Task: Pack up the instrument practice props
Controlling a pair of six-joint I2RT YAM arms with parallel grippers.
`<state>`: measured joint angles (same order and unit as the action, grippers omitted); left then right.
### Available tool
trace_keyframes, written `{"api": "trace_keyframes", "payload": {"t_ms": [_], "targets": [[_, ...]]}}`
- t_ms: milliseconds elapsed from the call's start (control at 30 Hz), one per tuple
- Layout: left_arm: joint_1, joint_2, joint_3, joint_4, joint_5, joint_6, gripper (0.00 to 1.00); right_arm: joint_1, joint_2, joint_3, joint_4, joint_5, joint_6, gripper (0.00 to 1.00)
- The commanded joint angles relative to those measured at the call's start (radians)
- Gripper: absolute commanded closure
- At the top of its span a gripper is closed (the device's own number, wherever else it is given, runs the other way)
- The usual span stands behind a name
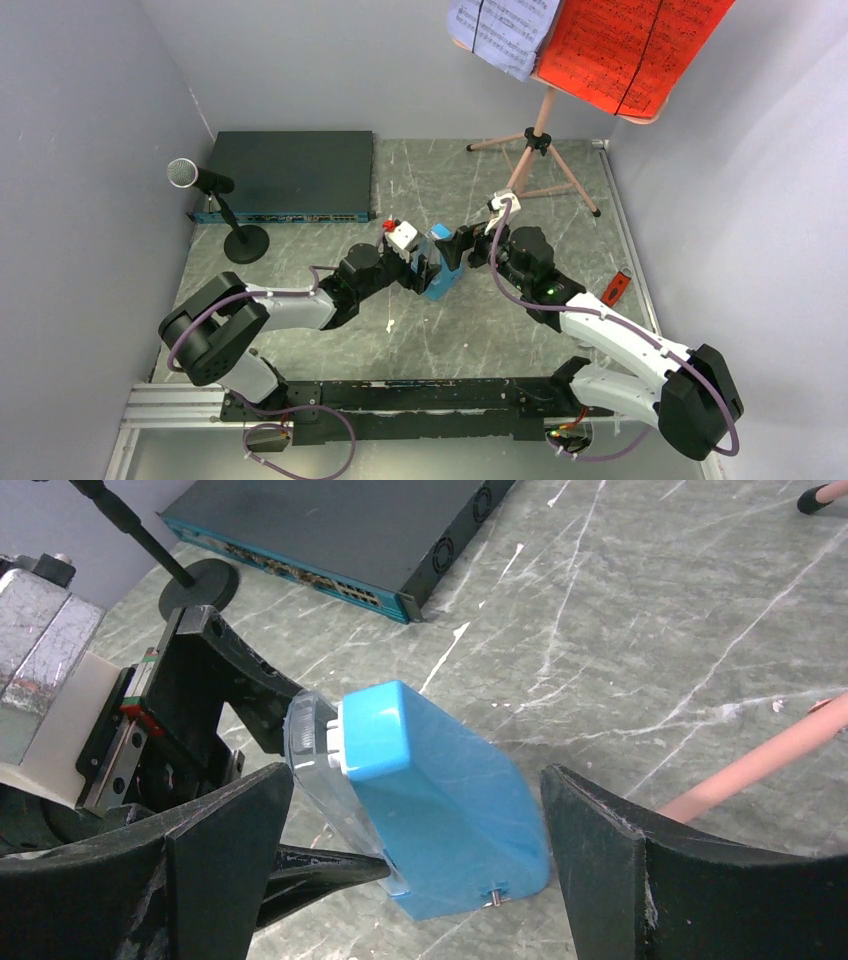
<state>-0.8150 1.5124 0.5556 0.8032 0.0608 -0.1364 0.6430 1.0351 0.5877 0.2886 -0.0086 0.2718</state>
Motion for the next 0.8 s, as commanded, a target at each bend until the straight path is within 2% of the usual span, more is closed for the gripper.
{"api": "trace_keyframes", "payload": {"t_ms": [0, 400, 767], "targets": [[0.015, -0.014, -0.003, 0.031, 0.031, -0.027, 0.20, -0.005, -0.023, -0.006, 0.033, 0.006, -0.014, 0.00], [0.025, -0.006, 0.020, -0.015, 0.073, -0.013, 0.20, -0.004, -0.037, -0.015, 0.033, 0.006, -0.013, 0.00], [0.022, -0.019, 0.080, -0.189, 0.060, 0.055, 0.21, -0.004, -0.060, -0.026, 0.039, 0.037, -0.018, 0.00]]}}
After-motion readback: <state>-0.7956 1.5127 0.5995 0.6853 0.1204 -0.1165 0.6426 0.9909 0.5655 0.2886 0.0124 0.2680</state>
